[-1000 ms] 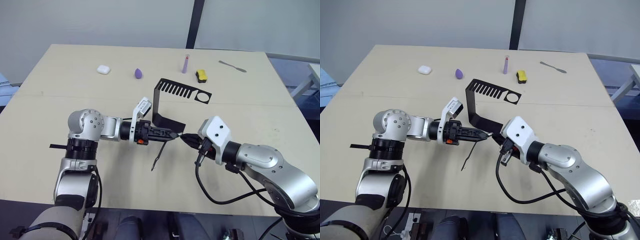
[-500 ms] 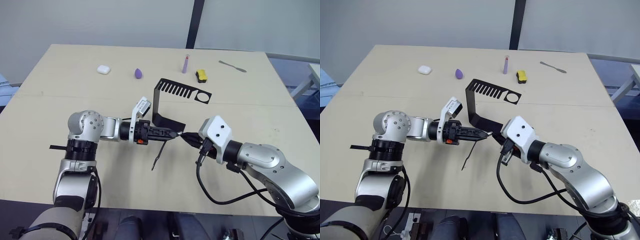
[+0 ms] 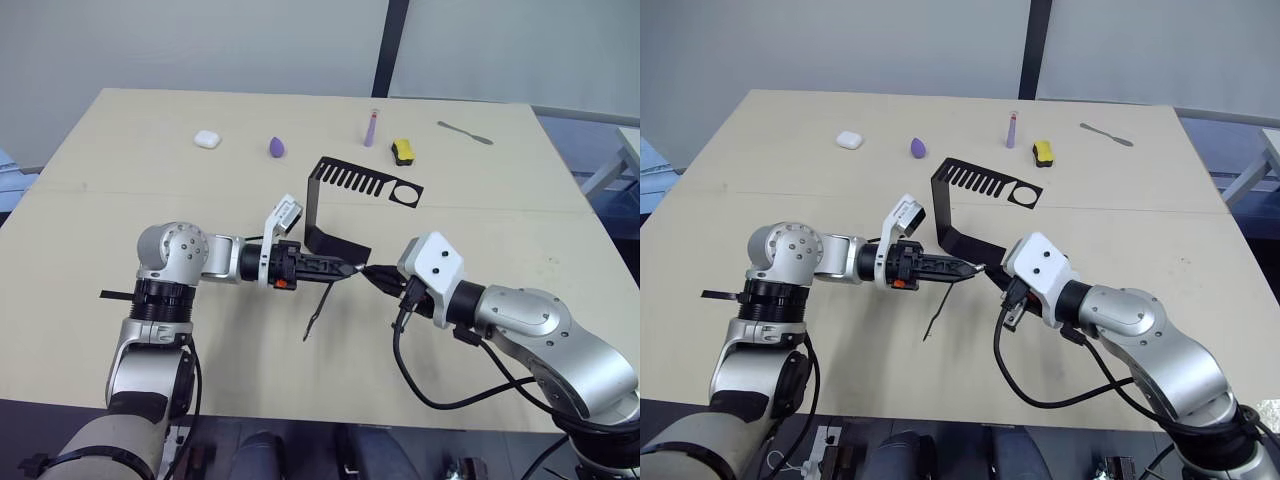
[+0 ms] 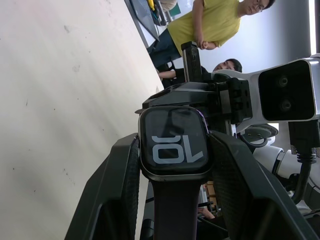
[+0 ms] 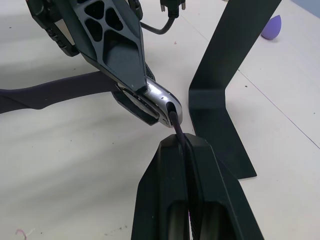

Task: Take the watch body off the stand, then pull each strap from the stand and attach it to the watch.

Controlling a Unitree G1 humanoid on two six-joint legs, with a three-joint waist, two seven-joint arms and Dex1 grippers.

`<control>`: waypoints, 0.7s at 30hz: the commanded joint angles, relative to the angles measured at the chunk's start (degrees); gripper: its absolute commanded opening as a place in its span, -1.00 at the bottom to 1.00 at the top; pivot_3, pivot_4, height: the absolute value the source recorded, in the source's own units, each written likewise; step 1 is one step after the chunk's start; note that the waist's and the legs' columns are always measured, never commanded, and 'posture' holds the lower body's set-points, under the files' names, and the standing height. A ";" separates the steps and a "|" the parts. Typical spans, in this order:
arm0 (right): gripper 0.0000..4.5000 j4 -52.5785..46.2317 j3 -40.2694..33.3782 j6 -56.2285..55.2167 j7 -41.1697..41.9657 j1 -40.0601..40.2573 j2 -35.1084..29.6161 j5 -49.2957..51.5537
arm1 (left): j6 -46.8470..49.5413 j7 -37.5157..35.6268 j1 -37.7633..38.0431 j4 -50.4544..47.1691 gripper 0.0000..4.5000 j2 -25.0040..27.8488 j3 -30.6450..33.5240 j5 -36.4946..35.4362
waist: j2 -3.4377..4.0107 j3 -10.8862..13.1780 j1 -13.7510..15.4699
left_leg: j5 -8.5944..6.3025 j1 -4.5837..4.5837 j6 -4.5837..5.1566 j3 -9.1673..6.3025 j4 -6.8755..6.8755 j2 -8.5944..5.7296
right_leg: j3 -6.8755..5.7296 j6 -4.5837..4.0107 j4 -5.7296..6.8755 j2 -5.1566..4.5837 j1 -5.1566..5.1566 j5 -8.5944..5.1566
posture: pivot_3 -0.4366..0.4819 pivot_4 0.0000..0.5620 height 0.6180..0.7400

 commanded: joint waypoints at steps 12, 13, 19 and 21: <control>0.98 -4.83 -28.98 -2.34 20.09 12.63 -10.60 23.06 | -57.13 -17.20 11.88 -23.30 -0.30 15.40 -15.36 22.77 | 0.01 0.00 0.03 | -0.01 0.17 0.01 0.00 -0.15 0.00 | 0.00 0.00 -0.23 0.01 0.22 0.00 | -0.05 -0.47 1.00; 0.98 -4.70 -30.25 -2.18 20.58 13.10 -10.95 25.02 | -65.98 -18.05 13.43 -23.06 -0.30 15.91 -16.32 26.79 | 0.01 0.00 0.02 | -0.01 0.20 0.01 0.00 -0.17 0.00 | 0.00 0.00 -0.23 0.01 0.26 0.00 | -0.05 -0.47 1.00; 0.98 -3.47 -31.33 -2.99 19.57 12.09 -12.16 29.94 | -112.51 -17.01 17.33 -14.19 -0.30 13.39 -16.26 41.38 | 0.01 0.00 0.19 | -0.08 0.13 0.14 -0.01 -0.14 0.00 | 0.01 0.06 -0.38 0.01 0.28 0.04 | -0.05 -0.47 1.00; 0.98 -3.40 -30.38 -3.63 19.36 11.76 -12.36 29.49 | -121.23 -14.90 16.69 -11.04 -0.30 12.33 -15.49 43.57 | 0.01 0.00 0.28 | -0.13 0.11 0.24 -0.01 -0.12 -0.01 | 0.02 0.11 -0.46 0.00 0.31 0.07 | -0.05 -0.47 1.00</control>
